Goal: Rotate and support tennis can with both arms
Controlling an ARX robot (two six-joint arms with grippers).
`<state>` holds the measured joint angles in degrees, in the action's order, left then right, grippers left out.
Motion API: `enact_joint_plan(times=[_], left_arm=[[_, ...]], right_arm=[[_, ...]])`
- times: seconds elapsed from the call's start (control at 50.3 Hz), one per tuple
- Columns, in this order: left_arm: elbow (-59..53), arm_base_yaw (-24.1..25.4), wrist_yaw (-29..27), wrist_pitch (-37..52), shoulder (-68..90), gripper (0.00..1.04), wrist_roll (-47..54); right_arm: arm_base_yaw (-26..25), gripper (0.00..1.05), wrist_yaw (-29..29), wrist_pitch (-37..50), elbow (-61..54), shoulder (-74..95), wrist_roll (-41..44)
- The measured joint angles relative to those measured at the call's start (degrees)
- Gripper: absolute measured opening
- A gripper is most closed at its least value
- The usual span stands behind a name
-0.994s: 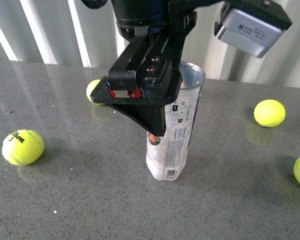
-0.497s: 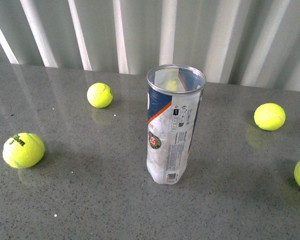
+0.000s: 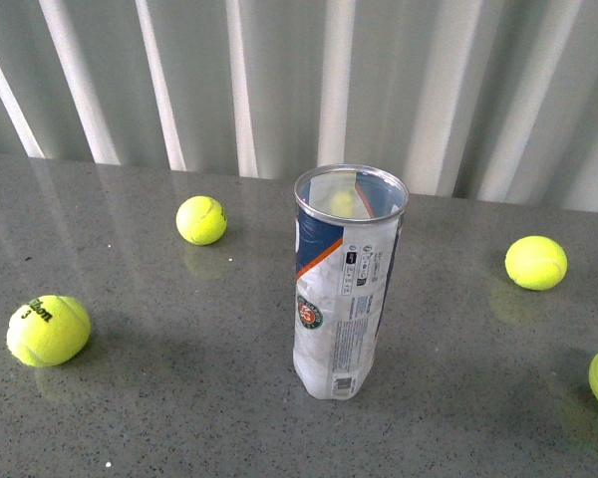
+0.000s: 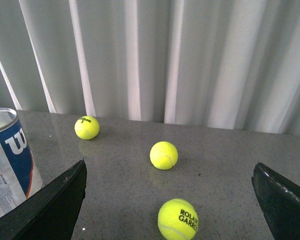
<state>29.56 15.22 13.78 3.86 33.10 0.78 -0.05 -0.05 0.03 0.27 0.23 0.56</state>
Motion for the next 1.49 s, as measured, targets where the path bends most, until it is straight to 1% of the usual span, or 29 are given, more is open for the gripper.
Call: enact_joint_plan(times=[0.04,0.06,0.08,0.119,0.139,0.159,0.239,0.278,0.438,0.457,0.477,0.497,0.537,0.597,0.676,1.054,1.074,1.114,1.154,1.492], left_arm=[[-2.6,-1.1,-0.8,0.9,-1.5,0.43,-0.1],[-3.2,-1.4,-0.9,1.0,-1.9,0.42,-0.1],[-4.7,-2.2,-1.4,1.6,-2.8,0.36,-0.2],[-6.2,-3.0,-2.0,2.2,-3.7,0.31,-0.2],[-7.6,-3.7,-2.5,2.6,-4.5,0.25,-0.3],[-8.0,-4.0,-2.8,2.8,-4.7,0.24,-0.3],[-11.2,-5.6,-4.3,3.7,-6.7,0.09,-0.5],[-12.2,-6.2,-4.9,4.0,-7.5,0.04,-0.6],[-16.2,-8.6,-7.7,4.9,-10.7,0.04,-0.9],[-16.8,-9.8,-9.4,4.9,-11.2,0.04,-0.9],[-17.5,-11.4,-12.2,4.9,-11.8,0.04,-0.9],[-18.2,-13.0,-13.3,5.0,-12.4,0.04,-0.9],[-19.5,-14.4,-13.5,5.1,-13.5,0.04,-0.9],[-20.6,-15.3,-13.2,5.2,-14.6,0.04,-0.9],[-21.8,-15.3,-13.8,5.2,-15.8,0.04,-0.9],[-26.2,-15.3,-13.8,4.0,-21.9,0.04,-0.9],[-26.2,-15.3,-13.8,3.2,-22.8,0.04,-0.9],[-26.5,-15.3,-13.8,-2.3,-26.9,0.04,-0.9],[-27.0,-15.3,-13.7,-3.8,-29.0,0.04,-0.9],[-28.1,-15.3,-13.8,-3.9,-32.9,0.04,-0.9]], right_arm=[[0.0,0.98,0.0,0.0,0.0,0.0,0.0],[0.0,0.98,0.0,0.0,0.0,0.0,0.0],[0.0,0.98,-0.1,0.0,0.0,0.0,0.0],[0.0,0.98,0.0,0.0,0.0,0.0,0.0],[0.0,0.98,0.0,0.0,0.0,0.0,0.0],[0.0,0.98,0.0,0.0,0.0,0.0,0.0],[0.0,0.98,0.0,0.0,0.0,0.0,0.0],[0.0,0.98,0.0,0.0,0.0,0.0,0.0],[0.0,0.98,0.0,0.0,0.0,0.0,0.0],[0.0,0.98,0.0,0.0,0.0,0.0,0.0],[0.0,0.98,0.0,0.0,0.0,0.0,0.0],[0.0,0.98,0.0,0.0,0.0,0.0,0.0],[0.0,0.98,0.1,0.0,0.0,0.0,0.0],[0.0,0.98,0.0,0.0,0.0,0.0,0.0],[0.0,0.98,0.0,0.0,0.0,0.0,0.0],[0.0,0.98,0.0,0.0,0.0,0.0,0.0],[0.0,0.98,0.0,0.0,0.0,0.0,0.0],[0.0,0.98,0.0,0.0,0.0,0.0,0.0],[0.0,0.98,0.0,0.0,0.0,0.0,0.0],[0.0,0.98,0.0,0.0,0.0,0.0,0.0]])
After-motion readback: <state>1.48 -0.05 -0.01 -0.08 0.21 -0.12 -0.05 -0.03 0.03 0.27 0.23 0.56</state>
